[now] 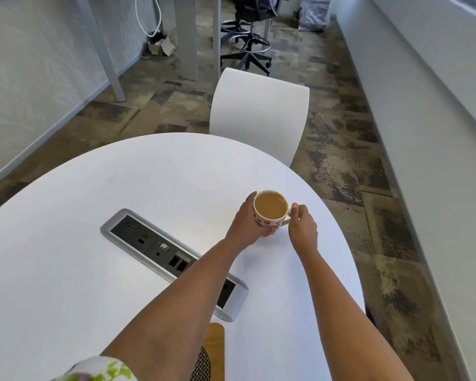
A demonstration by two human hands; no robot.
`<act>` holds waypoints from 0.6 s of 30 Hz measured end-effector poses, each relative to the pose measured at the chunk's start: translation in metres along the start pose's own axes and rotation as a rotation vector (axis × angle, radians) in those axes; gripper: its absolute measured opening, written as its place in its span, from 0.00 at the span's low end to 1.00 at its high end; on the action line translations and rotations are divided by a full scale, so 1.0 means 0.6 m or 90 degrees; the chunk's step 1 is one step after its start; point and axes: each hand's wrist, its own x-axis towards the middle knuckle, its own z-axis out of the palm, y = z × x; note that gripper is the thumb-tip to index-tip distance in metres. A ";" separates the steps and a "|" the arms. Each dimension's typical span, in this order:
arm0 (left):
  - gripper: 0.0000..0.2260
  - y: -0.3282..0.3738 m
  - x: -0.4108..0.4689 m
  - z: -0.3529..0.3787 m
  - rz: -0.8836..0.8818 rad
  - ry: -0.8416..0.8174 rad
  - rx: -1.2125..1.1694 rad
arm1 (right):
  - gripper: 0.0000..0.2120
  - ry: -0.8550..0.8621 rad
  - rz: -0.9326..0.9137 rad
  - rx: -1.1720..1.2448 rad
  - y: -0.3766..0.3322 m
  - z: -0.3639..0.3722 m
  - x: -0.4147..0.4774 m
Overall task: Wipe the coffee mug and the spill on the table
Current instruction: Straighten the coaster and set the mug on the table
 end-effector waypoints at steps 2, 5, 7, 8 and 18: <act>0.36 0.002 0.001 0.003 0.006 0.010 0.004 | 0.15 -0.002 0.006 0.000 0.000 0.003 0.000; 0.35 0.005 0.002 0.004 0.004 0.024 0.002 | 0.15 -0.007 0.020 0.028 -0.003 0.008 0.000; 0.34 0.007 0.001 0.003 0.001 0.029 0.011 | 0.15 -0.007 0.033 0.043 -0.005 0.010 0.000; 0.34 0.007 0.001 0.003 -0.001 0.030 0.018 | 0.15 -0.006 0.038 0.041 -0.006 0.010 -0.001; 0.34 0.023 -0.024 -0.013 0.000 0.051 0.035 | 0.13 -0.007 0.033 0.058 -0.025 0.005 -0.022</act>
